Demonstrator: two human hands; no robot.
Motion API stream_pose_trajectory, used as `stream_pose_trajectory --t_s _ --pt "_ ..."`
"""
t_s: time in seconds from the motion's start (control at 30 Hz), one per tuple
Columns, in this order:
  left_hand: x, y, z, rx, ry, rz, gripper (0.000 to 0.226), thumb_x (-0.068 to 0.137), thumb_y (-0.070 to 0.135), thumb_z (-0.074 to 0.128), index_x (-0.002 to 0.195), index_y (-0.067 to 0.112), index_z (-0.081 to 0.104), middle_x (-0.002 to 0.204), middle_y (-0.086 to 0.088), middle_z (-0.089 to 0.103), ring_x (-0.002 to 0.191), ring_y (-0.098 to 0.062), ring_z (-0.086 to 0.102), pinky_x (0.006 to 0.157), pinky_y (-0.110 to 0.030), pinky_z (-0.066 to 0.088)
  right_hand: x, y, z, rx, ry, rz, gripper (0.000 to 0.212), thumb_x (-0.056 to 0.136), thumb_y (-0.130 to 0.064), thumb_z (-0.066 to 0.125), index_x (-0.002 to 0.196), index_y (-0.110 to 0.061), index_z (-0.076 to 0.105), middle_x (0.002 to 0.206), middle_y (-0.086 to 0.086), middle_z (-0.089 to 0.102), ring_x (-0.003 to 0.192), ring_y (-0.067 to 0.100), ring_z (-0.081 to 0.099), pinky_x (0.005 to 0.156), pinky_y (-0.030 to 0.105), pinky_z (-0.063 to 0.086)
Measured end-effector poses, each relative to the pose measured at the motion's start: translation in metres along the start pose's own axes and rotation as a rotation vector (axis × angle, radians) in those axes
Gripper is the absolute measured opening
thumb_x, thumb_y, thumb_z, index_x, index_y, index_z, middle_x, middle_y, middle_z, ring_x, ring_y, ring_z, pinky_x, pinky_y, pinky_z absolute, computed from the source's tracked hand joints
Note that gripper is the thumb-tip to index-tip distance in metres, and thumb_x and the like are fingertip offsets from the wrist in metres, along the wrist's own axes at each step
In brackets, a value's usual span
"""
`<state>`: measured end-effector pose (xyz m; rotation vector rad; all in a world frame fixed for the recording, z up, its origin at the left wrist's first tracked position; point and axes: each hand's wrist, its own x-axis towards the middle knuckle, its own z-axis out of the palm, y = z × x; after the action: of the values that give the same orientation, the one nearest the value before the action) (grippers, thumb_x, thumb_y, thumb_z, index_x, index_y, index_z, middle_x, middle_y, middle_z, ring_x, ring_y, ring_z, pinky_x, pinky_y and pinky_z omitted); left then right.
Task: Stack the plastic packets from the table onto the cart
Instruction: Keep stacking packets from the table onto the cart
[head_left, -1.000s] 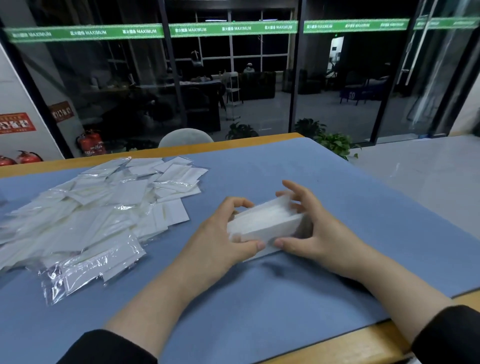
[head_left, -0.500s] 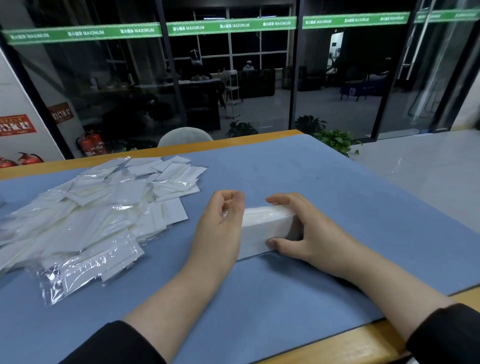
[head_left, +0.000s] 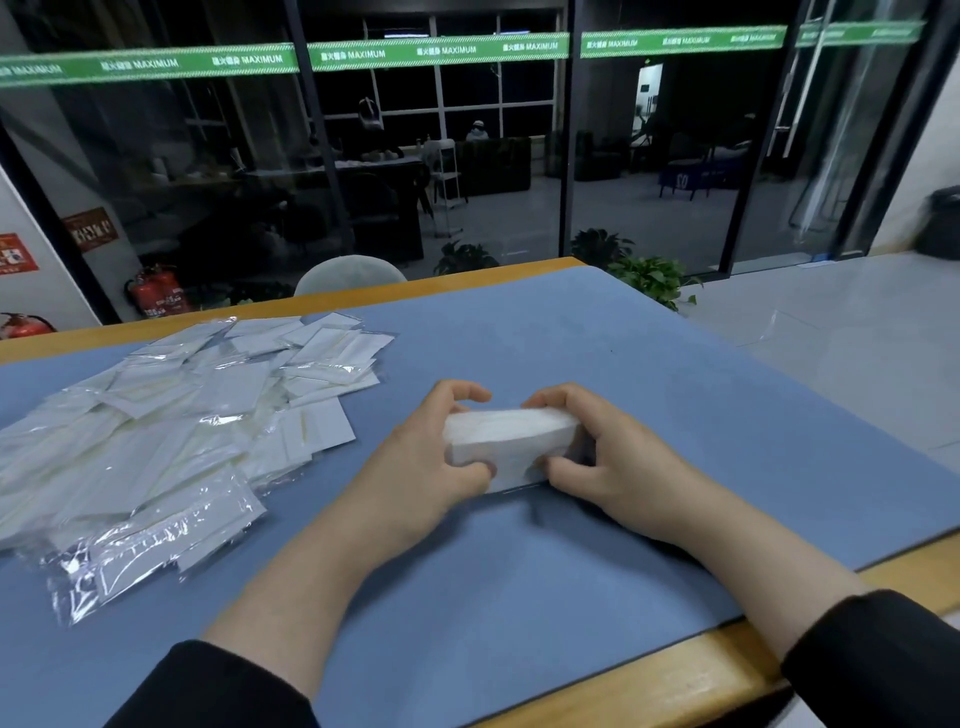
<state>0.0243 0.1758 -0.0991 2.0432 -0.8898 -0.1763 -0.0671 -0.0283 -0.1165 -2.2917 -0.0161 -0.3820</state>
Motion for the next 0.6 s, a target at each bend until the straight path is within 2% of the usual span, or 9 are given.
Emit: stream_pose_trajectory --t_s 0.1,0.13,0.2,0.27,0.37,0.43,0.53,0.57,0.6 --pt "0.0 0.001 -0.002 -0.115 -0.015 -0.041 0.061 0.086 0.008 0.068 0.12 0.052 0.043 0.114 0.016 0.057 0.078 -0.019 0.061 0.063 -0.027 0.051 -0.001 -0.001 0.001 0.013 -0.003 0.017 0.038 0.088 -0.013 0.063 0.111 -0.042 0.054 0.098 -0.02 0.06 0.084 0.006 0.058 0.073 0.017 0.046" --pt "-0.002 0.003 -0.001 -0.148 -0.021 -0.043 0.062 0.086 0.005 0.066 0.122 0.05 0.042 0.116 0.014 0.057 0.077 -0.018 0.061 0.062 -0.026 0.05 -0.001 -0.003 0.001 0.005 0.003 0.021 0.038 0.088 -0.012 0.063 0.111 -0.041 0.055 0.098 -0.02 0.06 0.086 0.006 0.057 0.074 0.018 0.046" --pt "-0.004 0.005 0.002 -0.17 -0.007 -0.026 0.063 0.087 0.001 0.064 0.125 0.046 0.042 0.117 0.01 0.057 0.071 -0.006 0.058 0.062 -0.018 0.048 -0.001 -0.01 0.0 -0.02 0.029 0.008 0.037 0.088 -0.01 0.063 0.112 -0.038 0.056 0.102 -0.019 0.061 0.091 0.005 0.058 0.079 0.024 0.047" --pt "-0.007 0.011 0.002 -0.199 0.034 -0.027 0.063 0.086 0.003 0.069 0.126 0.045 0.045 0.116 0.005 0.058 0.072 -0.001 0.058 0.068 -0.013 0.047 -0.008 -0.021 -0.006 -0.038 0.073 -0.022 0.035 0.087 -0.01 0.064 0.113 -0.033 0.058 0.107 -0.016 0.062 0.096 0.006 0.058 0.084 0.031 0.049" --pt "-0.009 0.036 0.005 -0.275 0.075 -0.024 0.061 0.071 0.021 0.079 0.119 0.051 0.055 0.106 0.0 0.067 0.082 -0.007 0.064 0.085 -0.028 0.052 -0.037 -0.04 -0.028 -0.088 0.181 -0.031 0.034 0.086 -0.009 0.065 0.116 -0.024 0.06 0.111 -0.01 0.062 0.099 0.009 0.056 0.087 0.03 0.048" --pt "-0.006 0.064 0.021 -0.267 0.013 0.029 0.061 0.069 0.016 0.087 0.113 0.049 0.061 0.096 0.007 0.073 0.083 -0.006 0.067 0.093 -0.04 0.052 -0.072 -0.047 -0.051 -0.102 0.286 0.016 0.036 0.086 -0.009 0.066 0.119 -0.02 0.061 0.112 -0.007 0.063 0.1 0.008 0.055 0.086 0.028 0.046" --pt "-0.005 0.114 0.064 -0.277 -0.112 0.181 0.051 0.075 0.011 0.087 0.102 0.049 0.067 0.093 0.016 0.075 0.084 -0.002 0.069 0.099 -0.053 0.051 -0.144 -0.044 -0.087 -0.068 0.42 0.164 0.035 0.088 -0.015 0.068 0.119 -0.028 0.058 0.1 -0.016 0.06 0.086 0.003 0.054 0.076 0.023 0.048" --pt "-0.008 0.13 0.082 -0.259 -0.16 0.232 0.05 0.076 0.007 0.086 0.097 0.049 0.068 0.091 0.017 0.075 0.083 -0.002 0.069 0.098 -0.051 0.053 -0.171 -0.042 -0.098 -0.034 0.461 0.218 0.034 0.088 -0.018 0.07 0.117 -0.032 0.058 0.093 -0.017 0.06 0.077 0.003 0.055 0.07 0.026 0.051" --pt "-0.011 0.147 0.101 -0.24 -0.212 0.285 0.051 0.078 0.002 0.082 0.094 0.048 0.069 0.087 0.017 0.075 0.079 -0.002 0.068 0.093 -0.043 0.055 -0.2 -0.04 -0.109 -0.008 0.496 0.271 0.033 0.087 -0.021 0.073 0.113 -0.035 0.058 0.088 -0.016 0.061 0.07 0.004 0.056 0.065 0.03 0.054"
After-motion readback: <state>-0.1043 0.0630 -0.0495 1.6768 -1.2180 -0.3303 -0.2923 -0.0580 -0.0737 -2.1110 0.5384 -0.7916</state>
